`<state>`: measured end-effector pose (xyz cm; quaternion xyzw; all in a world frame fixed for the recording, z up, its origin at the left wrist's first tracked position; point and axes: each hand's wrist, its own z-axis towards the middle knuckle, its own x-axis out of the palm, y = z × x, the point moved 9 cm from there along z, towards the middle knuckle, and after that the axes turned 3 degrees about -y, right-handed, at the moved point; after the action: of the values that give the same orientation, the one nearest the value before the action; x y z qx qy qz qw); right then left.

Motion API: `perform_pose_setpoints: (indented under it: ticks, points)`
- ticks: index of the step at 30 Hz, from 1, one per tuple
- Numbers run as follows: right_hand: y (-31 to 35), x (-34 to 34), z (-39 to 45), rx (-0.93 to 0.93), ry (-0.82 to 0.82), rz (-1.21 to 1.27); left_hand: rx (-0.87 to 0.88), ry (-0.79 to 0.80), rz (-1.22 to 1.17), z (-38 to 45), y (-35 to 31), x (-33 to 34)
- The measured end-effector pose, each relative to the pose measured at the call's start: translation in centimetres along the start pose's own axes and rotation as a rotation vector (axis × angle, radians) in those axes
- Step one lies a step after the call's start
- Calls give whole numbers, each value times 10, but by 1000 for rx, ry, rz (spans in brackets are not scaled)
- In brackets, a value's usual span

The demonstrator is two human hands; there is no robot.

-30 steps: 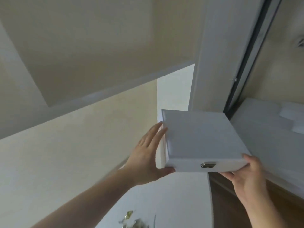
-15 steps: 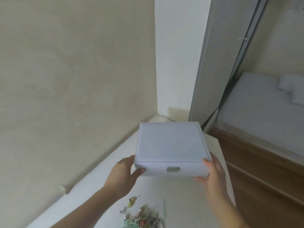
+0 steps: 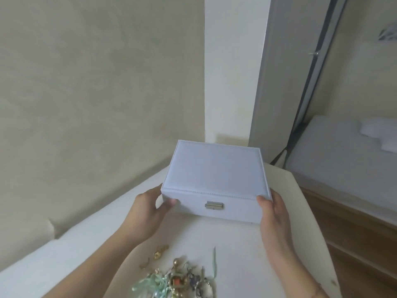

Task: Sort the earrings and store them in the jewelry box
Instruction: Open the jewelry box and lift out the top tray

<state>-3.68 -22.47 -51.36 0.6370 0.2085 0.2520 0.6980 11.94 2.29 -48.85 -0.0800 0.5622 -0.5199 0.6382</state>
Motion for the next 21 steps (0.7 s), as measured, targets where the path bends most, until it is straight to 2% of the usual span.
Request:
perform_pose_setpoints:
  ticks: [8, 12, 21]
  points:
    - [12, -8, -14, -141, -34, -183, 29, 1, -114, -12, 6, 0]
    - [10, -11, -20, -199, -52, -317, 7, -86, -225, -16, 12, -6]
    - [-1, 1, -12, -147, 40, -380, -29, -82, -296, -12, 31, 3]
